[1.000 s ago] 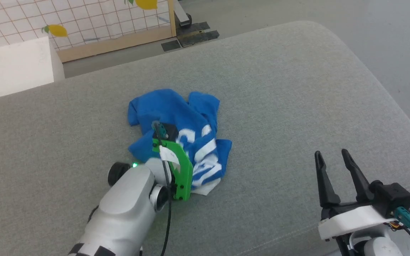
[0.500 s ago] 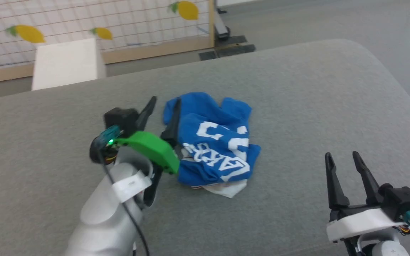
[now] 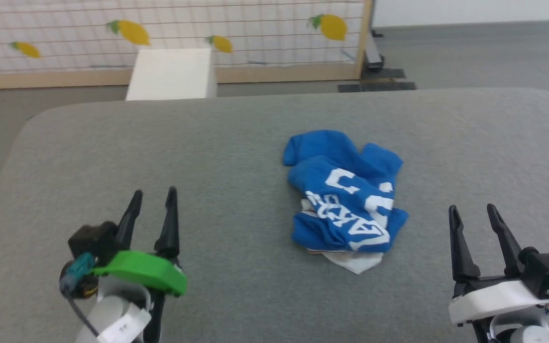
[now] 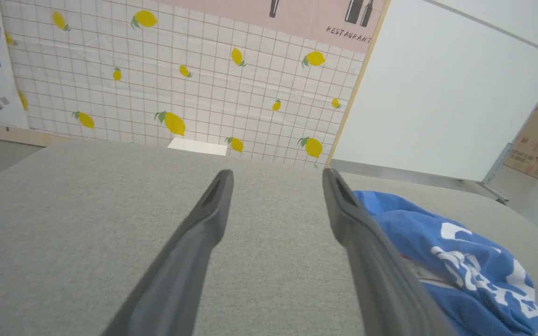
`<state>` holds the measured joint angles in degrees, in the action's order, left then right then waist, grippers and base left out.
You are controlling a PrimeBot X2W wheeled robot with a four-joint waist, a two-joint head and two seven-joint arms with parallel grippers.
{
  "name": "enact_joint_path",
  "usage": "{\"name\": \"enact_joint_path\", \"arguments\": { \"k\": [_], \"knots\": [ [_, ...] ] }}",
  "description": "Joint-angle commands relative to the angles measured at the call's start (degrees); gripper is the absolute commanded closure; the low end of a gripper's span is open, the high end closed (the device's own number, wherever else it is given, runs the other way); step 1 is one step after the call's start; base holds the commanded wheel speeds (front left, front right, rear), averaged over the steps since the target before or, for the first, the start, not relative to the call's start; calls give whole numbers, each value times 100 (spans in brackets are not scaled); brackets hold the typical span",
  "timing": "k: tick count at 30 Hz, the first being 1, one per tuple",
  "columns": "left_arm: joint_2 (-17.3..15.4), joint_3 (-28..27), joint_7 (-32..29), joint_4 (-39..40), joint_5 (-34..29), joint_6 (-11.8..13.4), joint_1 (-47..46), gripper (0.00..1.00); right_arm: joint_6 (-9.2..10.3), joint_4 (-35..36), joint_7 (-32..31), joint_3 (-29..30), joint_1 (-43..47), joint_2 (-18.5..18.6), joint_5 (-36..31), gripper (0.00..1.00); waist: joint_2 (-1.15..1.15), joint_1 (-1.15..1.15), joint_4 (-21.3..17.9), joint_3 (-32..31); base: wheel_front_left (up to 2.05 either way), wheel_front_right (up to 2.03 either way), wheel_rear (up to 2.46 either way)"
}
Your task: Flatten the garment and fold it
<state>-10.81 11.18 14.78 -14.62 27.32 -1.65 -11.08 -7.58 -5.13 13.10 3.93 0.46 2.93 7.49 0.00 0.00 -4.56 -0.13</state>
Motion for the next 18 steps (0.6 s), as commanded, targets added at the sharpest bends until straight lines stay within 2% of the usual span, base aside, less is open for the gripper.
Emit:
{"name": "enact_joint_path", "arguments": {
  "k": [1, 9, 18],
  "knots": [
    [9, -102, 20, 83, -112, 3, 171, 0, 9, 28, -25, 7, 110, -5, -33, 0, 0, 0, 324, -81, 0, 0, 0],
    [315, -684, 21, 416, -492, -88, 936, 0, 9, -94, -139, 39, 244, -5, -149, 0, 0, 0, 619, -133, 0, 0, 0],
    [548, -935, 21, 536, -780, -264, 1217, 0, 9, -176, -172, 56, 314, -5, -211, 0, 0, 0, 712, -159, 0, 0, 0]
  ]
}}
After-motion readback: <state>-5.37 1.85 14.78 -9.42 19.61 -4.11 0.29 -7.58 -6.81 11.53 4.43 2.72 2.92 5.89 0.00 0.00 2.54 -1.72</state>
